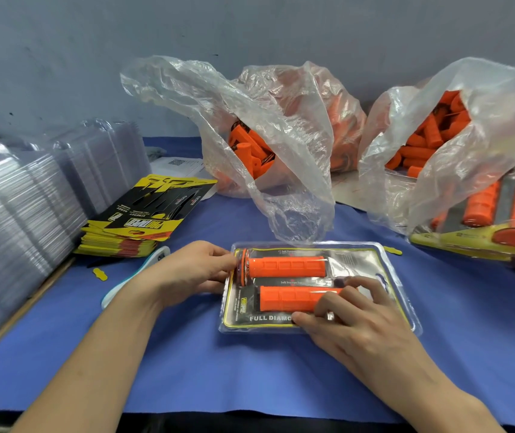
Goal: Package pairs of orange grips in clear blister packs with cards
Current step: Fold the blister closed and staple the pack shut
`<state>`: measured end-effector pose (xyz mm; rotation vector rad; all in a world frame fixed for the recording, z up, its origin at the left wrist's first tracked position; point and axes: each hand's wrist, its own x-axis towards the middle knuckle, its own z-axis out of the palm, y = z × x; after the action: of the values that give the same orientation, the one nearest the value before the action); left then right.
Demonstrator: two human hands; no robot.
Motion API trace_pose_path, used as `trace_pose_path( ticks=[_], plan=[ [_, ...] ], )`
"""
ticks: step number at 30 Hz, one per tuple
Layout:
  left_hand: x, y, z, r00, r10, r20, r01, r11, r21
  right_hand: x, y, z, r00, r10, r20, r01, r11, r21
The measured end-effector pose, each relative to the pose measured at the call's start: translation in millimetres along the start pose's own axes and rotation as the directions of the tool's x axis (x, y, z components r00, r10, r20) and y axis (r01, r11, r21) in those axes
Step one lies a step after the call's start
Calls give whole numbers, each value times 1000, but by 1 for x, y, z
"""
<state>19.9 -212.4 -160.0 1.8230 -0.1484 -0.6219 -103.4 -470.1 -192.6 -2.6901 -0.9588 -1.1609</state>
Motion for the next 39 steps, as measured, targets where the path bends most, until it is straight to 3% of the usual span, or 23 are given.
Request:
trace_pose_path(
  ticks=[7, 16, 20, 22, 24, 26, 29, 34, 35, 37, 38, 39],
  plan=[
    [0, 5, 5, 999, -36, -26, 35, 999, -39, 1, 0, 0, 1000, -12, 7, 12, 1000, -18],
    [-6, 8, 13, 995, 19, -96, -18, 1000, 18, -2, 0, 2, 999, -14, 32, 15, 999, -29],
    [-12, 9, 8, 967, 74, -243, -47, 992, 115, 1, -3, 3, 1000, -5, 24, 6, 1000, -22],
    [-18, 6, -5, 868, 204, -453, -39, 937, 347, 4, -5, 3, 1000, 19, 22, -19, 999, -26],
    [-30, -3, -17, 753, 322, -574, 127, 785, 606, 5, -7, 3, 999, 41, 31, -39, 998, -42],
    [-42, -16, -22, 703, 330, -630, 306, 659, 687, 7, -8, 2, 997, 61, 40, -59, 997, -56],
    [-50, -30, -21, 696, 326, -639, 414, 546, 729, 9, -9, 0, 995, 85, 57, -80, 994, -76],
    [-59, -30, -21, 722, 272, -637, 456, 505, 733, 13, -10, 0, 987, 137, 79, -129, 986, -105],
    [-62, -28, -20, 736, 253, -628, 429, 543, 722, 14, -11, 1, 985, 152, 79, -142, 983, -118],
    [-70, -19, -15, 789, 149, -596, 260, 799, 543, 17, -12, 3, 980, 182, 85, -167, 974, -152],
    [-73, -9, -10, 819, 56, -571, 155, 937, 314, 19, -12, 4, 976, 199, 84, -183, 969, -167],
    [-72, -2, -5, 851, -67, -521, 101, 994, 37, 21, -13, 5, 973, 218, 79, -202, 963, -177]
  ],
)
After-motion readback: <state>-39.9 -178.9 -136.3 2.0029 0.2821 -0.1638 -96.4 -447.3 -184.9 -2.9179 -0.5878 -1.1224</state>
